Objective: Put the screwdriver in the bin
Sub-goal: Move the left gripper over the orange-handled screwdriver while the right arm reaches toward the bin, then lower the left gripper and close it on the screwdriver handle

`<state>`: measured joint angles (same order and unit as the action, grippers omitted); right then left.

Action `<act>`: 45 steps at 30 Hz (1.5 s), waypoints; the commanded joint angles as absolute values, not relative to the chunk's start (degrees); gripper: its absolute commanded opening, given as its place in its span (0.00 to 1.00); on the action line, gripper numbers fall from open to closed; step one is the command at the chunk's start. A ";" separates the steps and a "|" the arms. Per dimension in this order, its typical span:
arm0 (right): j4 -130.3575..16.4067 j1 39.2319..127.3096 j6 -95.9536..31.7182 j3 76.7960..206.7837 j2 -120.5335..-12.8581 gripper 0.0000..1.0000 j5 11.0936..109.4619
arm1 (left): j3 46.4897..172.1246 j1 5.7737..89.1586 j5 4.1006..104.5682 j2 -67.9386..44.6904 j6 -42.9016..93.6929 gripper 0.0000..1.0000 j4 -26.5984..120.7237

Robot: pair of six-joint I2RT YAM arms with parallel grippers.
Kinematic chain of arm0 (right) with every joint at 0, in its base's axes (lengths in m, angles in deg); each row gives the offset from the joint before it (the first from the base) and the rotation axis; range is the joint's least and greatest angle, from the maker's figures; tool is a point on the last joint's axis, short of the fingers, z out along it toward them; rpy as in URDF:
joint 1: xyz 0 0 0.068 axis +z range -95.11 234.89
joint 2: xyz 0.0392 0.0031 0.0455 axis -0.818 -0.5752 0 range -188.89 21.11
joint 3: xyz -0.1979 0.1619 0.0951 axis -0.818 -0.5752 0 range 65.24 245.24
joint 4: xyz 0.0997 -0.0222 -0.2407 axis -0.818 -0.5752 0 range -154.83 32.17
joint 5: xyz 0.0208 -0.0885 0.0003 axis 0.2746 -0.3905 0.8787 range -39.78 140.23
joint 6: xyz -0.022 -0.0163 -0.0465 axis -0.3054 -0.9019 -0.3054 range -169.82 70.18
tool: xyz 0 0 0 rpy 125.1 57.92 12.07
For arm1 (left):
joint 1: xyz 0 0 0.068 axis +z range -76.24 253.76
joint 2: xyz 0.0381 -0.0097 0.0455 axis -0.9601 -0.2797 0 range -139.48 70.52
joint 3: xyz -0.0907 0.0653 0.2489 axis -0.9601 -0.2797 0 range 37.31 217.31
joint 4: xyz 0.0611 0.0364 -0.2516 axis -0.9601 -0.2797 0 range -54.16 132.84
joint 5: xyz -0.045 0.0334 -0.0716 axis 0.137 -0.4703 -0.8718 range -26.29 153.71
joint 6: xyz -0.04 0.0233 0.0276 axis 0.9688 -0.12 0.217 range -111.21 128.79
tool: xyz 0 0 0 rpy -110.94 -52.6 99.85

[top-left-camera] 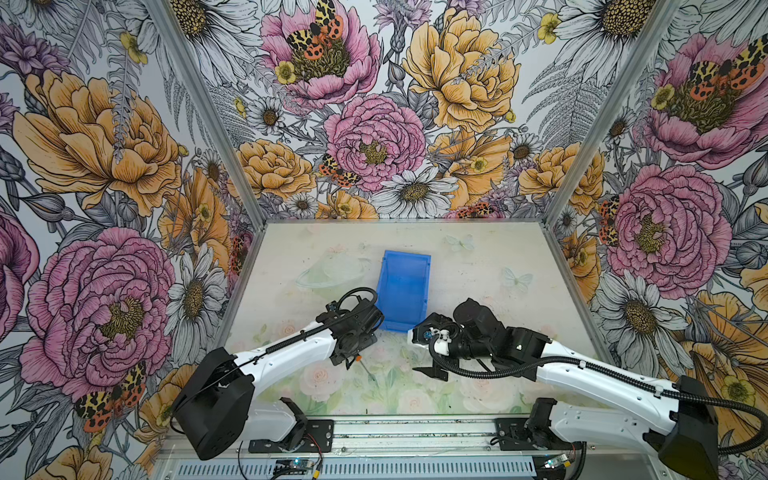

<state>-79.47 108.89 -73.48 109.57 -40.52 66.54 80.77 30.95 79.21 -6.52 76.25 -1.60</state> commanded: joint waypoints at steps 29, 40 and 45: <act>-79.19 109.18 -73.49 108.92 -38.46 1.00 63.58 | 79.48 29.50 77.94 -14.23 79.35 0.50 -0.05; -79.18 109.21 -73.57 108.51 -37.87 1.00 63.32 | 79.19 28.95 77.70 -15.33 79.62 0.37 -0.04; -79.18 109.21 -73.61 108.61 -37.53 0.99 62.87 | 79.20 28.76 77.86 -14.93 79.50 0.28 -0.05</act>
